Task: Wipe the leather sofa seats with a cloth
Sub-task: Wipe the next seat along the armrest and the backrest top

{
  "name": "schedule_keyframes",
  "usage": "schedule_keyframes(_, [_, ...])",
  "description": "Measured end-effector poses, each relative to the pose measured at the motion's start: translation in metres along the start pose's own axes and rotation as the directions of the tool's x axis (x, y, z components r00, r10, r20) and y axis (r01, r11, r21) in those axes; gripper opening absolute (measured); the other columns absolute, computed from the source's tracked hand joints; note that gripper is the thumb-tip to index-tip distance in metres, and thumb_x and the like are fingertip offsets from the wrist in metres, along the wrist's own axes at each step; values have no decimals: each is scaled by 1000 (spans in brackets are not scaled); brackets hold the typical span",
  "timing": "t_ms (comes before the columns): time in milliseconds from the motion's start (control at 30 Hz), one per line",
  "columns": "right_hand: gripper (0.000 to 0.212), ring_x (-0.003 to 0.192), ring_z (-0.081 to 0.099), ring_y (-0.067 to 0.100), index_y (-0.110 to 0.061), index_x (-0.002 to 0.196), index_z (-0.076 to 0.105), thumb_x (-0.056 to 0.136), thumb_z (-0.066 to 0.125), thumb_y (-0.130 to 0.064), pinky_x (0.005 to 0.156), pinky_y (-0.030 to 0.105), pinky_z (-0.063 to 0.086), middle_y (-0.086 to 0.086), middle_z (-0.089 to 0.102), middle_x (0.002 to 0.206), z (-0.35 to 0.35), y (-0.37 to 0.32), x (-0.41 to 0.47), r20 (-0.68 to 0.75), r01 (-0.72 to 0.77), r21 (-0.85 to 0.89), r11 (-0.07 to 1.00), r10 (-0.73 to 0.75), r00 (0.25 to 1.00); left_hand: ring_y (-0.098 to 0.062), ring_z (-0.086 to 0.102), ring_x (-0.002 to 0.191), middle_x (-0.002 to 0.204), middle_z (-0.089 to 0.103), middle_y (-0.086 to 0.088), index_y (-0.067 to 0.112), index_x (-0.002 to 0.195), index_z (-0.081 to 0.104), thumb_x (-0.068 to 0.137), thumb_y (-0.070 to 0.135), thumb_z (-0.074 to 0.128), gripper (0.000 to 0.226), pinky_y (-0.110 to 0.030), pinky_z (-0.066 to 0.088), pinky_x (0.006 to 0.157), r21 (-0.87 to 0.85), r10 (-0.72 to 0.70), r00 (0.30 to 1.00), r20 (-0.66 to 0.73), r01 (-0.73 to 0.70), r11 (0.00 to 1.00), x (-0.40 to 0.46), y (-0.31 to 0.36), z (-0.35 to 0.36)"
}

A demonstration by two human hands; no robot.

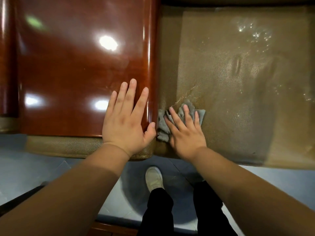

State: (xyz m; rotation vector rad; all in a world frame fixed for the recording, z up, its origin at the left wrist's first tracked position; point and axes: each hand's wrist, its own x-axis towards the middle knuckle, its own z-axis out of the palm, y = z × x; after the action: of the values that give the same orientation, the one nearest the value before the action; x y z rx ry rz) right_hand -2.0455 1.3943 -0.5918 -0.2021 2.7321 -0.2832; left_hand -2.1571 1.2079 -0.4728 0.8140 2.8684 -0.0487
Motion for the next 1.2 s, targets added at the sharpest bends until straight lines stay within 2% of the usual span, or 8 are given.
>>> schedule_keyframes(267, [73, 156, -22, 38, -22, 167, 6, 104, 31, -49, 124, 59, -15, 3, -16, 173, -25, 2, 67, -80, -343, 31, 939, 345, 935, -36, 14, 161, 174, 15, -17, 16, 166, 29, 86, 53, 47, 89, -53, 13, 130, 14, -2, 1000, -7, 2, 1000, -3, 1, 2])
schedule_keyframes(500, [63, 156, 16, 44, -25, 156, 43, 98, 52, -47, 123, 66, 11, 10, 23, 171, 21, 33, -32, -82, 208, -142, 968, -221, 972, -37, 16, 160, 173, 17, -18, 14, 165, 30, 85, 51, 50, 90, -53, 13, 130, 19, 4, 999, -36, -3, 1000, -3, 1, 3])
schedule_keyframes(567, [65, 157, 9, 47, -21, 159, 36, 100, 46, -47, 122, 67, 7, 14, 18, 171, 5, 73, -18, -150, -78, -116, 990, 60, 987, -38, 17, 160, 173, 18, -19, 14, 165, 31, 85, 50, 49, 90, -53, 14, 130, 17, 9, 999, -44, -8, 1000, -4, 1, 5])
schedule_keyframes(700, [67, 155, -13, 48, -21, 164, 21, 104, 32, -48, 123, 69, -2, 15, -7, 173, -7, 36, -9, -136, -606, 150, 781, 623, 770, -38, 16, 160, 173, 18, -19, 14, 164, 32, 85, 49, 48, 89, -54, 14, 130, 6, 2, 999, -54, -2, 1000, -4, 4, 3])
schedule_keyframes(933, [67, 159, 1, 41, -39, 157, 37, 94, 58, -43, 126, 60, -3, 8, 10, 174, 33, -12, -47, -152, 81, 66, 995, -70, 986, -35, 13, 161, 174, 16, -17, 15, 165, 30, 85, 50, 46, 89, -53, 14, 130, 20, -5, 999, -49, 6, 1000, -5, 3, 4])
schedule_keyframes(1000, [67, 159, 2, 38, -34, 160, 32, 97, 55, -42, 127, 60, 3, 8, 11, 174, 36, 40, -66, -199, 2, 15, 1000, 1, 980, -36, 14, 161, 173, 17, -17, 15, 164, 31, 85, 50, 46, 88, -53, 14, 130, 10, 0, 998, -56, 1, 1000, -5, 4, 4])
schedule_keyframes(1067, [70, 158, 4, 44, -27, 163, 27, 98, 49, -42, 125, 66, 9, 13, 12, 173, 32, 93, -93, -219, -400, 93, 912, 411, 885, -36, 15, 160, 173, 18, -17, 14, 164, 31, 85, 50, 45, 88, -53, 14, 130, -1, -1, 998, -63, 1, 1000, -6, 4, 4])
schedule_keyframes(1200, [70, 155, 1, 50, -13, 164, 18, 101, 33, -40, 121, 72, 9, 23, 6, 171, 14, 114, -98, -92, -855, 285, 433, 900, 426, -38, 17, 159, 172, 20, -18, 12, 163, 32, 86, 49, 44, 87, -53, 14, 130, -12, -7, 995, -95, 6, 1000, -6, 3, 5])
